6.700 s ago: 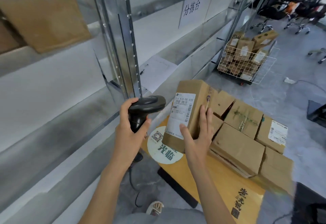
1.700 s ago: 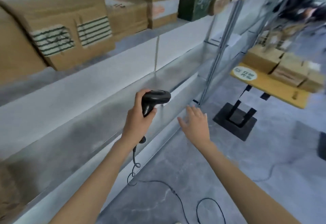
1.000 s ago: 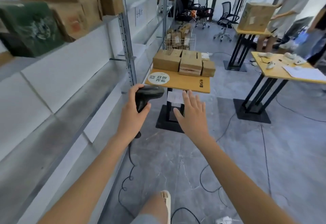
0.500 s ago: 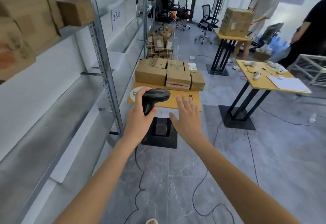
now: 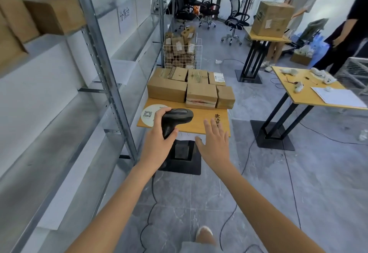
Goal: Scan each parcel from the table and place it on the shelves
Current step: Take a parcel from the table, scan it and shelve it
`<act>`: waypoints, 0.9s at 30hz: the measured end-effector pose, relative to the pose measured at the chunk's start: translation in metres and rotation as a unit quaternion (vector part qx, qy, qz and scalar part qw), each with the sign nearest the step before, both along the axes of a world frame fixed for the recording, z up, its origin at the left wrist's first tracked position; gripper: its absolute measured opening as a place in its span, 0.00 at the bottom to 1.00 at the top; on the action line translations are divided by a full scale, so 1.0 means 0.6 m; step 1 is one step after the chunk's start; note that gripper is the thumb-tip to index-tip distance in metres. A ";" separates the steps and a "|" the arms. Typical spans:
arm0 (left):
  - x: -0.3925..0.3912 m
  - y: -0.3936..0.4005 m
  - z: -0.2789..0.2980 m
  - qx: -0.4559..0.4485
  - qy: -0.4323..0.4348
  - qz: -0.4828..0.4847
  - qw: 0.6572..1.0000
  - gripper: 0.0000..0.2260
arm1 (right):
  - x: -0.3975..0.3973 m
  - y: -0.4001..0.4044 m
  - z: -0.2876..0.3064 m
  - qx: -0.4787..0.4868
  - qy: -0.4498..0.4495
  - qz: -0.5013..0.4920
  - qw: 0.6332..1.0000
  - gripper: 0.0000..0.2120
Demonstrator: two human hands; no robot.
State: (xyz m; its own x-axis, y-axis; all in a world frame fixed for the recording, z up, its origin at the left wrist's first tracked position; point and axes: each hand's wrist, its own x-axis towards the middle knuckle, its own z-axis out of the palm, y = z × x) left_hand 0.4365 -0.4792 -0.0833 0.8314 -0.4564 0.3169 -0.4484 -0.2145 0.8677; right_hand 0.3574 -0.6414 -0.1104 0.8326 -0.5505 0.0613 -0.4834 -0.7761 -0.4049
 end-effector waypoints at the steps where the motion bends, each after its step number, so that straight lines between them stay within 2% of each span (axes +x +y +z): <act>1: 0.009 -0.014 -0.002 -0.003 0.002 -0.001 1.000 0.25 | 0.011 -0.015 -0.004 0.001 0.004 -0.002 1.000 0.32; 17: 0.173 -0.303 -0.011 0.027 -0.009 -0.016 0.999 0.31 | 0.164 -0.313 -0.013 0.031 -0.013 -0.015 0.999 0.32; 21: 0.196 -0.358 -0.027 0.050 -0.006 -0.034 0.998 0.32 | 0.185 -0.374 -0.029 0.035 0.007 -0.038 0.999 0.32; 27: 0.261 -0.427 -0.039 0.034 0.007 -0.037 0.999 0.32 | 0.246 -0.449 -0.048 0.035 0.022 -0.053 0.998 0.31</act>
